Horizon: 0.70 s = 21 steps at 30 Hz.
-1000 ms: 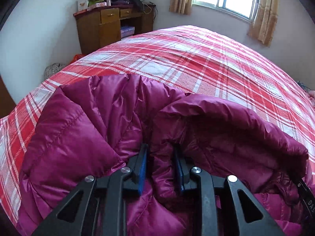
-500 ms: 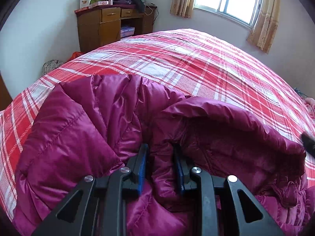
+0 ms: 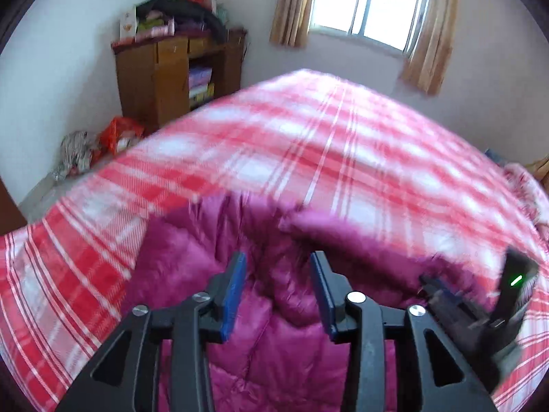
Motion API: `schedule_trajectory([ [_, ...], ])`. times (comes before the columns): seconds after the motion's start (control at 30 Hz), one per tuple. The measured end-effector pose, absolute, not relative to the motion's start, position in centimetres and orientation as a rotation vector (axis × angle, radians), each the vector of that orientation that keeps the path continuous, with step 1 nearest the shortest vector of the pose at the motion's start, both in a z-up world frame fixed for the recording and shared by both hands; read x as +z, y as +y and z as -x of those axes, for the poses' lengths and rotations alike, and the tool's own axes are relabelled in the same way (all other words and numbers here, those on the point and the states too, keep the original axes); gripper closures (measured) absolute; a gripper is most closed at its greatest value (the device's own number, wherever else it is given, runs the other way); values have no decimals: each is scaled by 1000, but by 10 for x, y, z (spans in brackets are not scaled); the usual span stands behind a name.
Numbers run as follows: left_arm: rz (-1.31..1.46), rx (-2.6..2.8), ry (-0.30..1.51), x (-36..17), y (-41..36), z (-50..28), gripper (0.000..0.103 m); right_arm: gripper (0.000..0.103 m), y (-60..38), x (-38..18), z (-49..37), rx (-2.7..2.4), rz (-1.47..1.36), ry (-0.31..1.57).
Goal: Fold large clothes
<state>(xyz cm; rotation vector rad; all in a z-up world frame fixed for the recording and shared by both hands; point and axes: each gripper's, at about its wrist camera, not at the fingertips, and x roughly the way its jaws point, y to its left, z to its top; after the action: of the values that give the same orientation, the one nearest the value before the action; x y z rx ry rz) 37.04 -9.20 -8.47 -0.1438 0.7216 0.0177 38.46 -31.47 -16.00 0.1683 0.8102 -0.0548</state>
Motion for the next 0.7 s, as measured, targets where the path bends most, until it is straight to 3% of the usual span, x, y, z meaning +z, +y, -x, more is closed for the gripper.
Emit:
schedule_trajectory([
  [0.07, 73, 6, 652, -63, -110, -382, 37, 78, -312, -159, -385, -62, -152, 808],
  [0.1, 38, 1, 639, -59, -119, -391, 34, 78, -312, -159, -384, -64, -148, 807],
  [0.2, -40, -3, 676, -74, -142, -428, 34, 78, -311, -159, -384, -63, -153, 803],
  [0.4, 45, 55, 915, -175, -114, -446, 32, 77, -312, -159, -384, -58, -159, 800],
  [0.7, 4, 84, 870, -176, -120, -444, 27, 76, -305, -160, -386, -74, -124, 806],
])
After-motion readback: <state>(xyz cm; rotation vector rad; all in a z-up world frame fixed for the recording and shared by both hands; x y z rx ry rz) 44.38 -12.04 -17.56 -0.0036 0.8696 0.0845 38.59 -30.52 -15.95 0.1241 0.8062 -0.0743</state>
